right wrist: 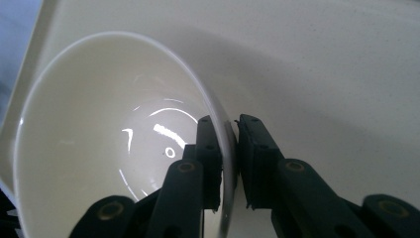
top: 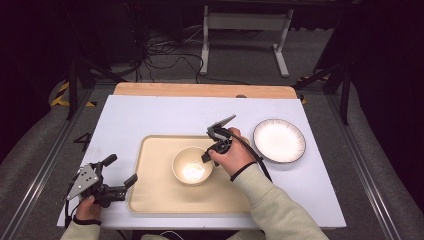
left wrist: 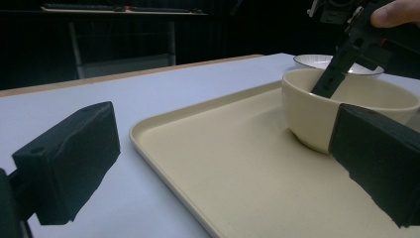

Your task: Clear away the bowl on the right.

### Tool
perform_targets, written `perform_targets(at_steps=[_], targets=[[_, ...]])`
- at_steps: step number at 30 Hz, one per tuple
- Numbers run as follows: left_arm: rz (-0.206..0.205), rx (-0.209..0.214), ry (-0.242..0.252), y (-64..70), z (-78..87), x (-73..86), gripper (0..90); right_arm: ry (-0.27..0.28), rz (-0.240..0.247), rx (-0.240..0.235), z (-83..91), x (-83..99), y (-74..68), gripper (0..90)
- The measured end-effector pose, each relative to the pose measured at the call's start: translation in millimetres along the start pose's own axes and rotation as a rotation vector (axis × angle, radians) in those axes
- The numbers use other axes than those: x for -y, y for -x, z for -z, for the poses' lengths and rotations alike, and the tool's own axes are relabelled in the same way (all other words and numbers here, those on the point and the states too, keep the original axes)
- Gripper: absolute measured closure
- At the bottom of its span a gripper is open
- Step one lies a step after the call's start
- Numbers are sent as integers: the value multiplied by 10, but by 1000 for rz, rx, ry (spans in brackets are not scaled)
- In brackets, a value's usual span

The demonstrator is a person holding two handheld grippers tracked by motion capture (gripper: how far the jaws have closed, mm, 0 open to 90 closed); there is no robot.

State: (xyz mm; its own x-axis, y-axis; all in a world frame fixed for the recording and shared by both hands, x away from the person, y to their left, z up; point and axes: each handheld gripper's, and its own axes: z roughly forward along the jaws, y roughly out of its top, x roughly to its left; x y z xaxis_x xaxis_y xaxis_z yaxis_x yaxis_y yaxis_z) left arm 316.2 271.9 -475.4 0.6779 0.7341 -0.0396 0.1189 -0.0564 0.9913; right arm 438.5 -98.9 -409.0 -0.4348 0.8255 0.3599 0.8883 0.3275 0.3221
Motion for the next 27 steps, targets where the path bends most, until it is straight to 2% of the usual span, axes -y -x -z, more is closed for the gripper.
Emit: perform_targets(at_steps=[3, 7, 13, 20, 27], targets=[[1, 0, 0, 0, 0, 0, 2, 1, 1, -11, 8, 0, 11, 777], [2, 0, -2, 0, 1, -1, 2, 30, 15, -26, 66, 0, 3, 718], [3, -2, 0, 0, 0, 0, 2, 58, 15, -36, 152, 5, 10, 682], [8, -1, 1, -5, -2, 0, 2, 125, 36, -51, 294, 30, -16, 662], [7, -1, -1, -5, 2, 0, 2, 208, 90, -70, 417, 67, -44, 628]])
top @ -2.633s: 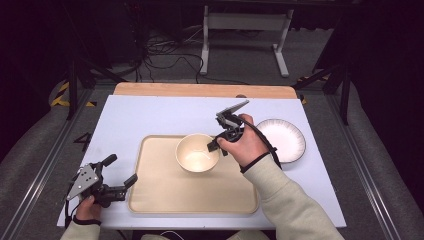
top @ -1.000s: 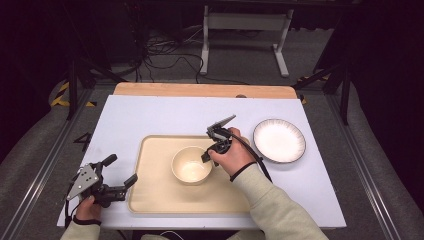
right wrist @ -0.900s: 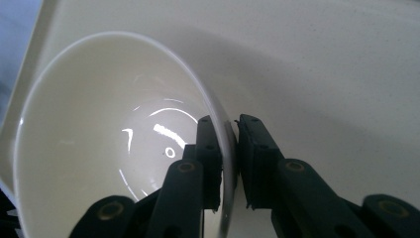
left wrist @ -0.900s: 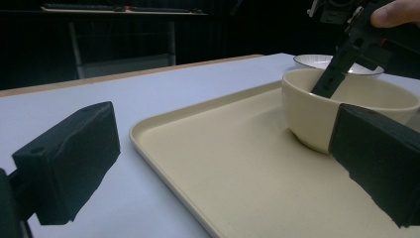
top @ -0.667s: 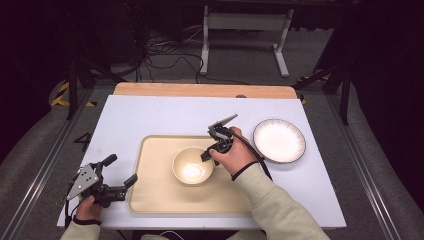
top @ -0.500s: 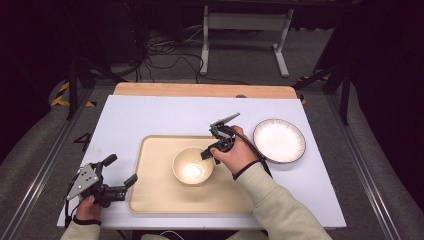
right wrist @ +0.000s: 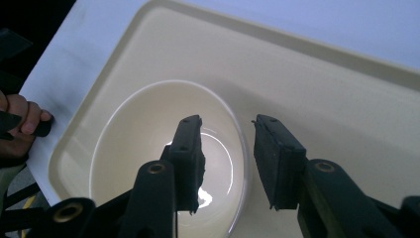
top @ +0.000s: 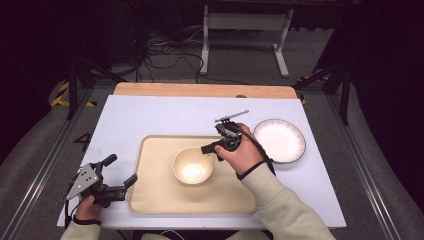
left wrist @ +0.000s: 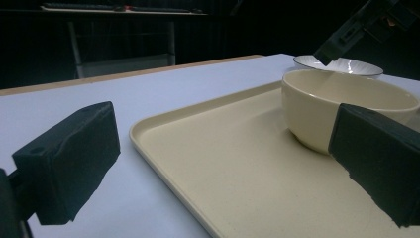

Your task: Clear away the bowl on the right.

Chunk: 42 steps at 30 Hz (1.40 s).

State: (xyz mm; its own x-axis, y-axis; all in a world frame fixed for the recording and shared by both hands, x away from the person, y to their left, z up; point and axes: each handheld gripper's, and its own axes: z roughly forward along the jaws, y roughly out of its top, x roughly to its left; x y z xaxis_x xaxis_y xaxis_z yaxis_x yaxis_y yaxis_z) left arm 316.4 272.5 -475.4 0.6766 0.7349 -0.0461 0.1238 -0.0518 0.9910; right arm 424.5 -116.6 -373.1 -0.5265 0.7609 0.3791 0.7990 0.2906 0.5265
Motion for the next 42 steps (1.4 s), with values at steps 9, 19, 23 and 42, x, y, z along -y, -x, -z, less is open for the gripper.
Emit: perform_targets(at_steps=[9, 19, 23, 42], targets=[[0, 0, 1, 0, 1, 1, 2, 73, 110, -31, 114, 60, -18, 540], [2, -1, 2, -5, -3, 0, 2, 257, 265, -75, 242, 213, -1, 382], [6, -2, 5, -5, -5, 1, 2, 264, 271, -97, 282, 255, 9, 339], [9, 0, 4, -7, -7, 1, 2, 489, 478, -109, 484, 507, 117, 157]])
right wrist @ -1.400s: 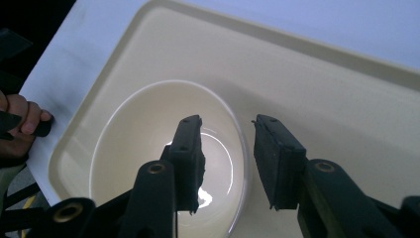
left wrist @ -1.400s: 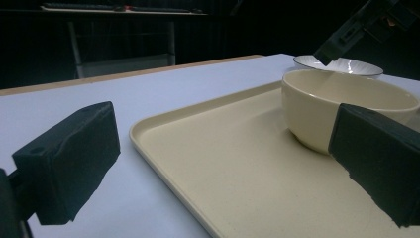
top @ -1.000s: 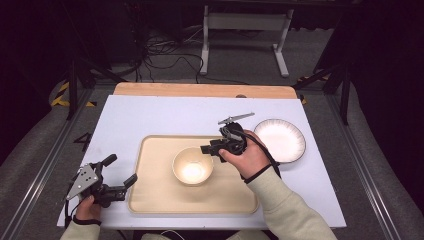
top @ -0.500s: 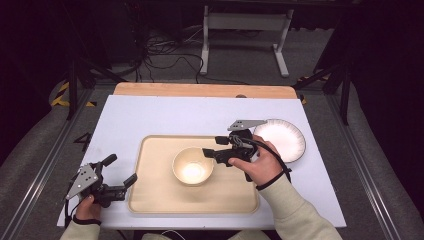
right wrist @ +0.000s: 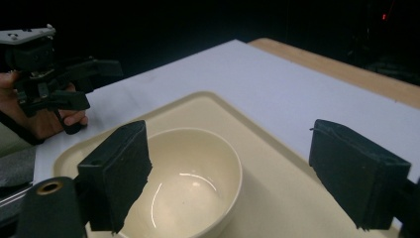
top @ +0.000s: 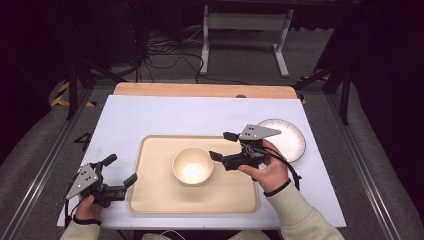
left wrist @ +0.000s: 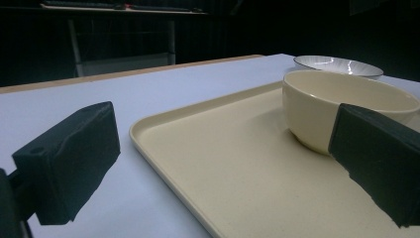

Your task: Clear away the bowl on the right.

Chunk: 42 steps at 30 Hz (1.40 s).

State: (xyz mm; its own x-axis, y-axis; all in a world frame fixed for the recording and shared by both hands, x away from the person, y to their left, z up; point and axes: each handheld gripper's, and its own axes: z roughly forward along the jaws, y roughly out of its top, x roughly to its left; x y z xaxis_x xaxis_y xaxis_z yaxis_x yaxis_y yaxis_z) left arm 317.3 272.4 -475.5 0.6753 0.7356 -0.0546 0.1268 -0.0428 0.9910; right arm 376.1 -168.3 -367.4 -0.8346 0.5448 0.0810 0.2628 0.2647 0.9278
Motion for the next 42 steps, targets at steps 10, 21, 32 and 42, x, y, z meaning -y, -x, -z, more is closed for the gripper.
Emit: perform_targets(at_steps=[10, 21, 32, 42], targets=[[-2, -1, 0, -1, 1, 0, 2, 132, 98, 9, 144, 153, 2, 123], [-1, -1, 0, -1, 1, 0, 2, 223, 138, 129, 406, 267, 32, 136], [0, 0, 0, 0, 1, 0, 2, 281, 131, 105, 697, 380, 156, 66], [-2, -1, 0, -1, 1, 0, 2, 269, 228, 115, 830, 548, 229, 29]])
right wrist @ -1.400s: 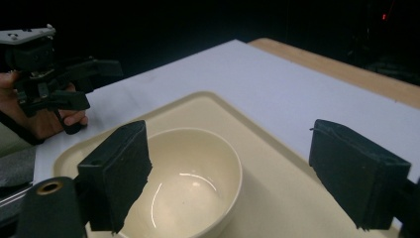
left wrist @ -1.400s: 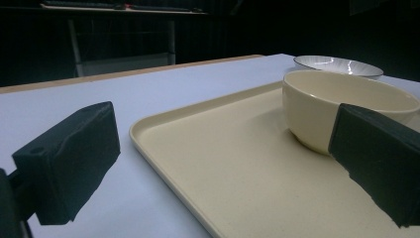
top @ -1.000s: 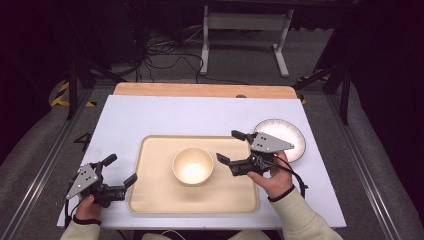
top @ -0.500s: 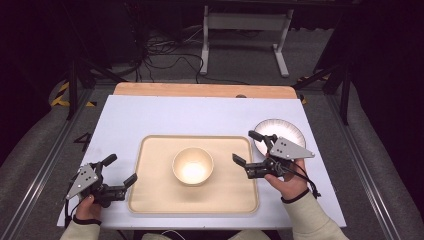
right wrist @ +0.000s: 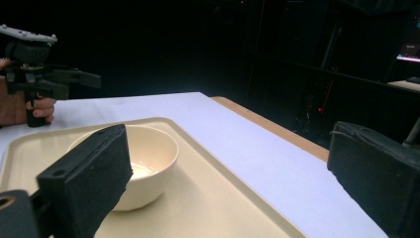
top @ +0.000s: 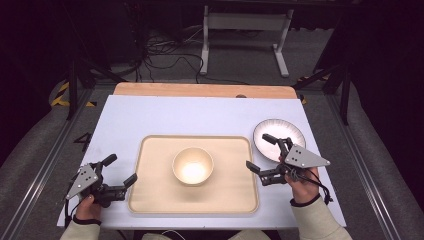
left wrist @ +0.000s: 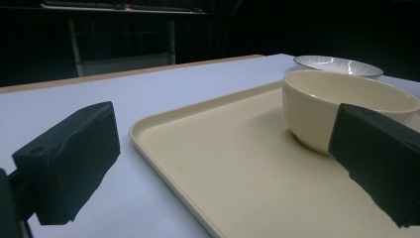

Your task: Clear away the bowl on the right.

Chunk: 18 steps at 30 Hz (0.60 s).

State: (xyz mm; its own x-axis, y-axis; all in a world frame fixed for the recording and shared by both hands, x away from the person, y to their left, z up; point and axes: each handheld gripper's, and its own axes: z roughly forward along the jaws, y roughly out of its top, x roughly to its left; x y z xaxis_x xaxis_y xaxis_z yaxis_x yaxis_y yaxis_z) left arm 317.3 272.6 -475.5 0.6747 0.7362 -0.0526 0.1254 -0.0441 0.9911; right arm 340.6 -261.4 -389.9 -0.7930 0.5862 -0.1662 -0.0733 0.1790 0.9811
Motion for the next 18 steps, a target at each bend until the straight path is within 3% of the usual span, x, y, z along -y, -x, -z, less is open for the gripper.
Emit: perform_targets(at_steps=[5, 11, 18], targets=[[2, 1, 0, 1, -1, 0, 2, 18, 13, 27, 63, 57, 2, 4], [0, -1, 0, 1, 0, 0, 2, 27, -54, 44, 136, 258, 21, 2], [1, 1, 0, 3, -1, 0, 2, -4, -27, 80, 161, 431, 24, 3]])
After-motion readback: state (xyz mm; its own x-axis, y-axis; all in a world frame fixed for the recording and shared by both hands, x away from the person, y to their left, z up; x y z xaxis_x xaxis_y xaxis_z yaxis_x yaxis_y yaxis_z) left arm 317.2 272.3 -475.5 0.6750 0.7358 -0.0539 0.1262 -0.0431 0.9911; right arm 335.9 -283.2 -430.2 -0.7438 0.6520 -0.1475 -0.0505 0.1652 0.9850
